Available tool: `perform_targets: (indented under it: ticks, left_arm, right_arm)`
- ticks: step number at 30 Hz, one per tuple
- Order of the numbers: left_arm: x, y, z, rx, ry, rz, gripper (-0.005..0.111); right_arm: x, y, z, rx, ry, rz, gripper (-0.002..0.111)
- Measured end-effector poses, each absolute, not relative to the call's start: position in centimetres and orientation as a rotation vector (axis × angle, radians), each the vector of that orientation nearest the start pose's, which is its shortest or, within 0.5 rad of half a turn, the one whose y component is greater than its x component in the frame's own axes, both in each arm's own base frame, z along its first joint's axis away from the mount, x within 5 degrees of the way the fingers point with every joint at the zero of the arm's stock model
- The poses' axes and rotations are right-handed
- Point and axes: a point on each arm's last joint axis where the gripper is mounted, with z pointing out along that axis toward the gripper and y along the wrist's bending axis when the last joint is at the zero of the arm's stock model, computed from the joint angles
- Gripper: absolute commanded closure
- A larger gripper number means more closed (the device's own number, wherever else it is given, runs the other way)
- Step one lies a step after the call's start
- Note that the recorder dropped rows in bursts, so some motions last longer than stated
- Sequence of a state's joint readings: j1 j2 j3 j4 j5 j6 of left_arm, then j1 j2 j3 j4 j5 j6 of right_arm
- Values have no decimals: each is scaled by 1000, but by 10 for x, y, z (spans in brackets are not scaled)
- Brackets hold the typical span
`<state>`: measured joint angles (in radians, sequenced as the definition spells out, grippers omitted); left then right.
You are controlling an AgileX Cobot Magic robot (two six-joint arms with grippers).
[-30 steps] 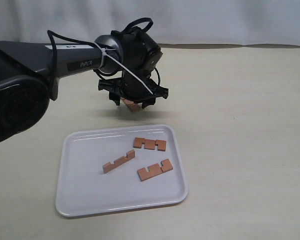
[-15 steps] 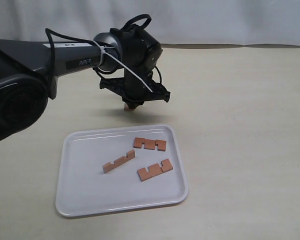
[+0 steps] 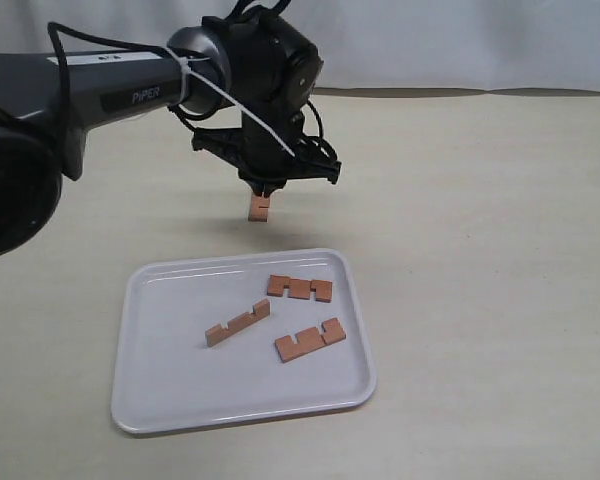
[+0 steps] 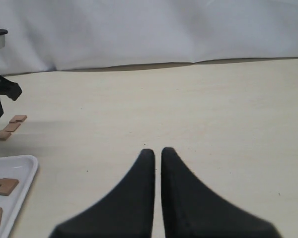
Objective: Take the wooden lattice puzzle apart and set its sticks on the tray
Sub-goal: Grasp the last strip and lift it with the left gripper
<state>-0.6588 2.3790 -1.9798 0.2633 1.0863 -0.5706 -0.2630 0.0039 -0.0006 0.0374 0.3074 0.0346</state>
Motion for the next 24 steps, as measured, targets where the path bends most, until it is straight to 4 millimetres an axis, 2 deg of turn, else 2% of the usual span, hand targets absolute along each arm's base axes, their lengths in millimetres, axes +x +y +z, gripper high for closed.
perform_targets:
  ticks: [3, 6, 11, 16, 24]
  left_arm:
    - [406, -279, 142, 245, 2865, 144, 62]
    - [409, -275, 142, 251, 2876, 134, 54]
    - [409, -278, 137, 281, 2892, 75, 54]
    - [408, -280, 122, 306, 2915, 76, 54]
    - [408, -280, 120, 326, 2920, 80, 54]
  right_arm:
    - [53, -13, 185, 290, 1772, -128, 104]
    - [53, -13, 185, 290, 1772, -128, 104]
    - [53, -13, 185, 290, 1772, -128, 104]
    - [53, -13, 185, 290, 1772, -128, 104]
    - [53, -13, 185, 290, 1772, -128, 104]
